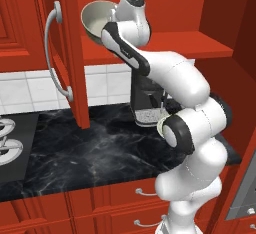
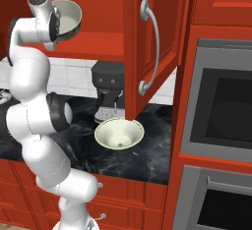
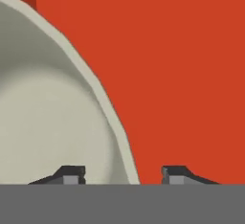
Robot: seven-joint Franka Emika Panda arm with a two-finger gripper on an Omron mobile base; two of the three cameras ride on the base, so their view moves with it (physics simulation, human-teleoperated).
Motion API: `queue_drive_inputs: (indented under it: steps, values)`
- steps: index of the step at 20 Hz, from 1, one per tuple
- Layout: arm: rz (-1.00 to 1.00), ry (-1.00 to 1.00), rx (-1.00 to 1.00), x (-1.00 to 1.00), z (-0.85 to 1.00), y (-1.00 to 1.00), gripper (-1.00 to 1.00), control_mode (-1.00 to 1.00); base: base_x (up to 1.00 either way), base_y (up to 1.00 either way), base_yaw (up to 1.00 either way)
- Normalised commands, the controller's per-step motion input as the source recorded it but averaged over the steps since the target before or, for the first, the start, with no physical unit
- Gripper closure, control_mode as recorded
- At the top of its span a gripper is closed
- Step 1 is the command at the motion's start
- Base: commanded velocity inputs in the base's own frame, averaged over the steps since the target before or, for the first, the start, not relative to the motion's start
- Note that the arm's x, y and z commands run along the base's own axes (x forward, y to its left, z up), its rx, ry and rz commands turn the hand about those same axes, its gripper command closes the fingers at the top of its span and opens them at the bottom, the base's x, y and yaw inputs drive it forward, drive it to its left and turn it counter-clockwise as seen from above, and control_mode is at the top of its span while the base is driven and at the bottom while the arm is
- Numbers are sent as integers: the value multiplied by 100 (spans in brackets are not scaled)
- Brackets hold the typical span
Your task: Open the cabinet. Pick the bowls from the counter and place them in the cabinet. Then close the cabinet.
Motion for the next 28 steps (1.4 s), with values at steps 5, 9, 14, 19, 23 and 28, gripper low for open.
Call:
queue_drive_inputs:
  steps: [5,9,14,19,23,28]
  values:
    - [0,0,0,-8,0,3,-100,-100,0,0,0]
    - [0,0,0,-23,0,0,-100,-100,0,0,0]
    - [0,-4,1,-49,0,1,-100,-100,0,0,0]
    - [-2,-5,0,-81,1,-4,-100,-100,0,0,0]
    - [-10,13,3,-93,13,-26,-100,-100,0,0,0]
    - [-10,17,2,-92,8,-16,-100,-100,0,0,0]
